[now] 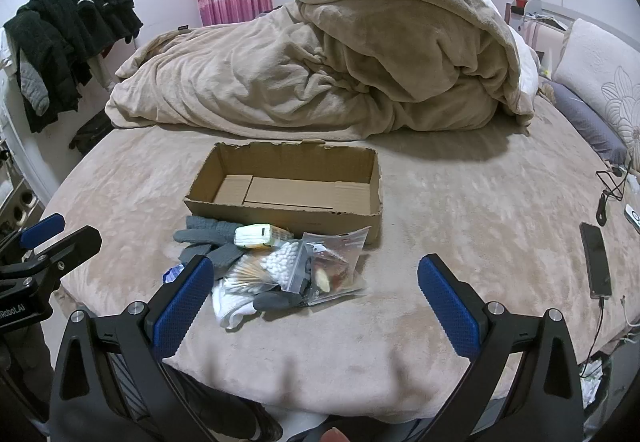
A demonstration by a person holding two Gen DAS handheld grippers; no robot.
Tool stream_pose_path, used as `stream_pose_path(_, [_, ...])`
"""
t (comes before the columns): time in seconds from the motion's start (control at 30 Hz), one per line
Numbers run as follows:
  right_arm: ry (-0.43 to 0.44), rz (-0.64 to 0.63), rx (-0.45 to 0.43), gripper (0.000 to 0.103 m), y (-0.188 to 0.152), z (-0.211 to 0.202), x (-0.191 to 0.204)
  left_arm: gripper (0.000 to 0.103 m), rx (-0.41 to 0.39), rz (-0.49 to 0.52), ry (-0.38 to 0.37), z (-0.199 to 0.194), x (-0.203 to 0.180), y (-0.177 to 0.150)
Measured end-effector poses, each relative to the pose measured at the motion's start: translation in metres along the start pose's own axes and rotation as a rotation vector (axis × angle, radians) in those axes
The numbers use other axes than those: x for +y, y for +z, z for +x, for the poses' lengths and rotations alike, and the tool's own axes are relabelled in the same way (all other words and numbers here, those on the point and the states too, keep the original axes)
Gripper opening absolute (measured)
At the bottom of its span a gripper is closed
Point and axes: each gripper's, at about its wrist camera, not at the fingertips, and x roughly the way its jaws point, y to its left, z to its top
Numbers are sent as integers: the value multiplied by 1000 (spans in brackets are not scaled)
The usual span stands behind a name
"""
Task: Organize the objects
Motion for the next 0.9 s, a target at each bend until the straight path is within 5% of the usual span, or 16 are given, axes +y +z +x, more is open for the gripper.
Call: stream_pose_path(0.9, [7,2,11,103,-4,6,4,102,12,7,-7,6,-1,-2])
